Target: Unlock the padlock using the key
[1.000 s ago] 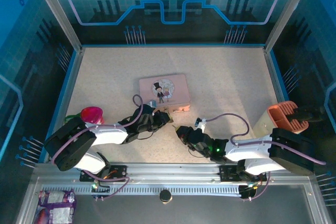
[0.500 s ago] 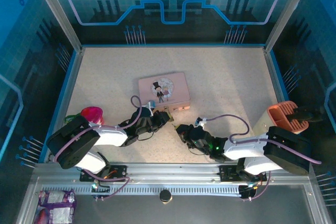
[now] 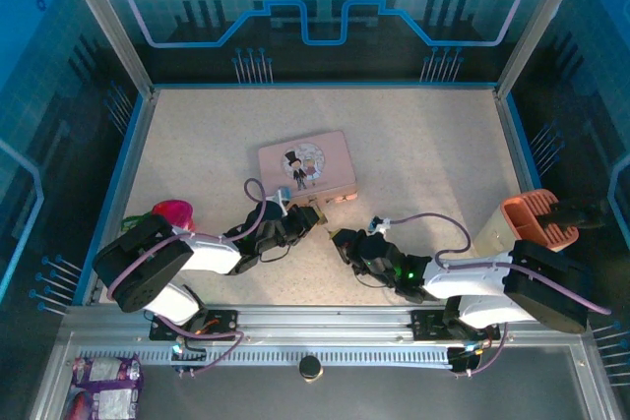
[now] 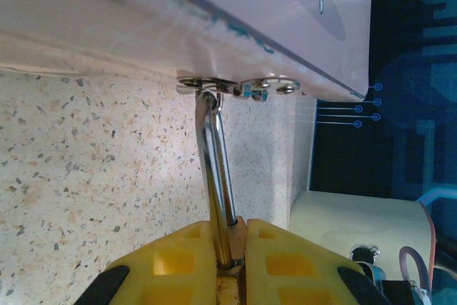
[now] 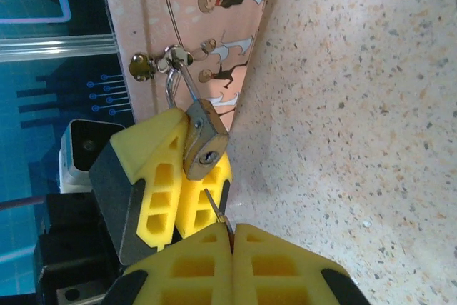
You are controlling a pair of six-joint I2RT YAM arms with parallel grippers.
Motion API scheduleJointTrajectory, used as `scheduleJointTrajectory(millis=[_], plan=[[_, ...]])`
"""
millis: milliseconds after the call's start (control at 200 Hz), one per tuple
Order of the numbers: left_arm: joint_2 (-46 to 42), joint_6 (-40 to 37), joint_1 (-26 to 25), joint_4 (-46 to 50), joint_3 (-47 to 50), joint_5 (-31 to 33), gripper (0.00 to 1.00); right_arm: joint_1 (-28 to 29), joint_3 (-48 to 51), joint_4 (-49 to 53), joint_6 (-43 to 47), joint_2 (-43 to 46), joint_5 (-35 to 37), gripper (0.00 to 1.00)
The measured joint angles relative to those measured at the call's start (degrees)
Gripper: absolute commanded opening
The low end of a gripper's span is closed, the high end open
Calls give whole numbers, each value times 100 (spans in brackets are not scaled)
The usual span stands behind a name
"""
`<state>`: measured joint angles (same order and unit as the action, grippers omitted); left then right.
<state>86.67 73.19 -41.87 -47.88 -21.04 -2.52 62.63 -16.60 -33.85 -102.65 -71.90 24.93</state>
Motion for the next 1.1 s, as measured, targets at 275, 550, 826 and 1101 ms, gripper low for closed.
scheduleJointTrajectory(millis=[275,550,826,1101], plan=[[-4,116,-31,4,0,57,0,-44,-144,-144,0,-284,-20,0],[-17,299,-63,20,61,59,0,-39,-173,-450,-46,-516,-28,0],[-92,339,-66,61,74,79,0,118,-133,-474,-157,-507,149,0],[-92,343,-85,37,170,101,0,299,68,-343,-372,-310,507,0]])
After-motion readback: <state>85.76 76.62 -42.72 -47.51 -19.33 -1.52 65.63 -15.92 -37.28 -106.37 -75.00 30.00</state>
